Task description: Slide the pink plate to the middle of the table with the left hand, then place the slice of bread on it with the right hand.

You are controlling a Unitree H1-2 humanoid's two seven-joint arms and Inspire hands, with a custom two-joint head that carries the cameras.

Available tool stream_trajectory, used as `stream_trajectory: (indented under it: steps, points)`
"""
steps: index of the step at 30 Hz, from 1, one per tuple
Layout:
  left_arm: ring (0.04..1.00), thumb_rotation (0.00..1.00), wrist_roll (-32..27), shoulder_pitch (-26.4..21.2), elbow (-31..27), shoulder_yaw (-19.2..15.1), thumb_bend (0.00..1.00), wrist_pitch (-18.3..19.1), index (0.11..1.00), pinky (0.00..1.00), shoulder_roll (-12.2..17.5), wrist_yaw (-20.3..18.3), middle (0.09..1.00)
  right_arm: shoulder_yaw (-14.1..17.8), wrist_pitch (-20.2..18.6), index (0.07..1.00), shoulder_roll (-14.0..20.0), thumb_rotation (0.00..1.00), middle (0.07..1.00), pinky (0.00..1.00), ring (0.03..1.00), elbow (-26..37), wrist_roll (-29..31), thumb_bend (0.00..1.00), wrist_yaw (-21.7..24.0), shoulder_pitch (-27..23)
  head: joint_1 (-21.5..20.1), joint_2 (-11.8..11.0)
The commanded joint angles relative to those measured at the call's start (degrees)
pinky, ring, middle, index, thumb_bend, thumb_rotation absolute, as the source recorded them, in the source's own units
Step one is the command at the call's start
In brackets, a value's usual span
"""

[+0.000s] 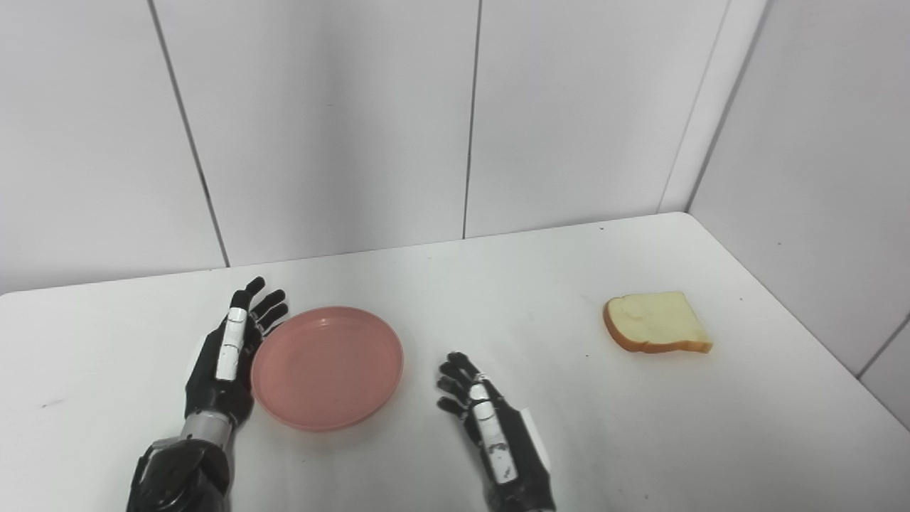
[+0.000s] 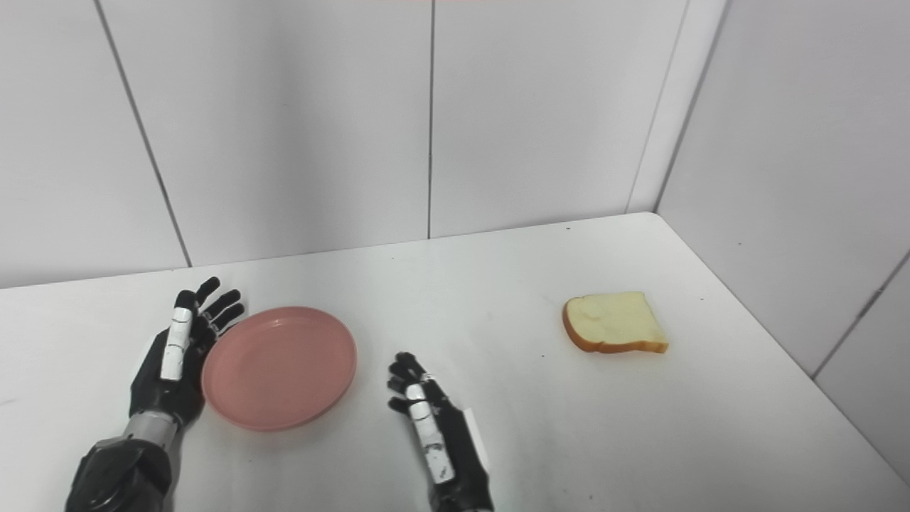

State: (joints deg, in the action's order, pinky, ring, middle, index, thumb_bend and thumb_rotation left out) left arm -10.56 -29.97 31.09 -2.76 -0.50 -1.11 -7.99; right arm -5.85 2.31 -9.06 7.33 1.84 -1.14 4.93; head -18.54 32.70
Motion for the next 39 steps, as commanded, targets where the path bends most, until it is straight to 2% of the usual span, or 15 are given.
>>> stream_trajectory:
  steps: [1,6,11,17,21,23,28,30,36,39]
  points:
    - [0.86,0.87,0.95,0.72,-1.24,0.59,0.77,2.74,0.884,0.79,-0.41,1.01,0.843,-0.25,-0.62,0.886,-0.5,0.91,0.876,0.83,0.873,-1.46,-0.38,0.74,-0.28,0.49,-0.24,0.06]
    - [0.853,0.89,1.1,1.74,-3.05,1.18,0.79,4.21,0.863,0.77,-1.33,1.19,0.83,-0.44,-0.42,0.896,-0.66,0.92,0.885,0.84,0.88,-1.86,-0.8,0.74,-0.3,0.14,-0.78,0.15]
    - [0.846,0.86,0.22,2.65,-3.15,1.4,0.81,4.79,0.845,0.81,-2.51,0.55,0.813,-0.62,-0.13,0.894,-0.79,0.92,0.889,0.84,0.882,-2.26,-1.42,0.74,-0.55,0.0,-2.51,0.0]
    - [0.853,0.84,-0.03,2.83,-2.28,1.25,0.8,4.57,0.864,0.78,-3.33,0.22,0.8,-0.77,0.54,0.895,-0.69,0.92,0.889,0.83,0.88,-2.24,-2.52,0.73,-1.04,0.2,-2.91,-0.21]
    - [0.846,0.86,1.25,2.67,-1.45,1.7,0.81,3.59,0.856,0.76,-2.98,0.53,0.801,-1.8,5.68,0.907,1.08,0.97,0.89,0.81,0.862,-2.43,-8.57,0.67,-2.54,0.17,-2.63,-0.07]
    - [0.839,0.87,1.65,2.87,-1.55,1.82,0.81,3.45,0.849,0.75,-2.87,0.9,0.793,-1.84,7.81,0.898,1.82,0.96,0.885,0.8,0.851,-2.09,-10.7,0.66,-3.47,0.19,-2.5,0.04]
    - [0.845,0.87,2.11,3.38,-0.91,1.9,0.81,2.75,0.851,0.76,-2.71,0.98,0.805,-0.62,8.86,0.889,3.5,0.9,0.877,0.77,0.846,2.37,-14.46,0.69,-5.22,-0.26,-2.37,-0.45]
    - [0.843,0.88,2.42,3.33,-0.37,1.94,0.8,2.45,0.853,0.76,-2.72,1.06,0.807,0.01,8.91,0.894,4.12,0.9,0.881,0.77,0.852,3.95,-15.44,0.71,-5.46,-0.6,-2.44,-0.76]
    - [0.846,0.88,2.73,2.16,2.98,1.93,0.8,0.31,0.859,0.78,-2.54,0.98,0.801,3.56,5.33,0.928,7.87,0.98,0.906,0.8,0.881,11.73,-21.56,0.84,-5.29,-3.18,-3.2,-1.58]
    - [0.848,0.87,2.73,1.54,4.08,1.94,0.81,-0.56,0.856,0.78,-2.57,0.93,0.792,6.33,0.08,0.953,11.22,0.98,0.922,0.81,0.9,17.43,-21.39,0.87,-2.93,-5.76,-3.95,-2.14]
